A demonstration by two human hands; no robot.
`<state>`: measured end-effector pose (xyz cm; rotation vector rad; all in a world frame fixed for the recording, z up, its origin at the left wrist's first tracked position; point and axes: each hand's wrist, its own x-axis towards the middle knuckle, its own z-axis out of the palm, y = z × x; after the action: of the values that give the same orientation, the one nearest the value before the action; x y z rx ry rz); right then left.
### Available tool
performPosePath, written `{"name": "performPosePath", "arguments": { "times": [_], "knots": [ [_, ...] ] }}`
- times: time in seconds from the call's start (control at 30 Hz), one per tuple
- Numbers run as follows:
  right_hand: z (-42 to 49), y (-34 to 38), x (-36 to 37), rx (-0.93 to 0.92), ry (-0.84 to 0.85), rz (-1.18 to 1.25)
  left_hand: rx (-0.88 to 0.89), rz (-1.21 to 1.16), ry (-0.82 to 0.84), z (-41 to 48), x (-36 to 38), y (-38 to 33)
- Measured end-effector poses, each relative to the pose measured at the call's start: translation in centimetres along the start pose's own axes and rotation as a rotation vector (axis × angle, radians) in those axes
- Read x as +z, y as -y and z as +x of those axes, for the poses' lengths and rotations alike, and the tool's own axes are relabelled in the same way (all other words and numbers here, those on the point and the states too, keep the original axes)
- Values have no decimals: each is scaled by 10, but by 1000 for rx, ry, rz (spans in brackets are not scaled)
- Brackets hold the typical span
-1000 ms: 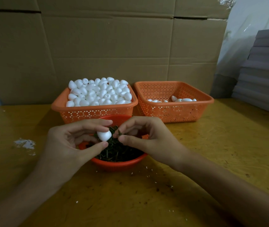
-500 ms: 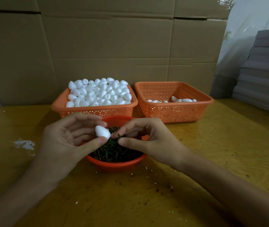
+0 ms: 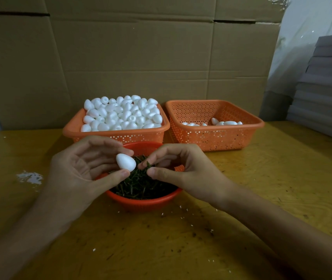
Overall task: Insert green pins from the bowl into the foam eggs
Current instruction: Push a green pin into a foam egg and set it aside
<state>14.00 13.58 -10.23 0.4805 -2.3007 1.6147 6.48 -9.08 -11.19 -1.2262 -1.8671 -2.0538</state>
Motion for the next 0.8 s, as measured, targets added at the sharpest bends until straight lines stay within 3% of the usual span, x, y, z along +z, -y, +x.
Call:
{"name": "performPosePath", "arguments": {
  "times": [0.8],
  "knots": [
    [1,-8,0,13,-31,-24,81,115,31,-1,4,0]
  ]
}}
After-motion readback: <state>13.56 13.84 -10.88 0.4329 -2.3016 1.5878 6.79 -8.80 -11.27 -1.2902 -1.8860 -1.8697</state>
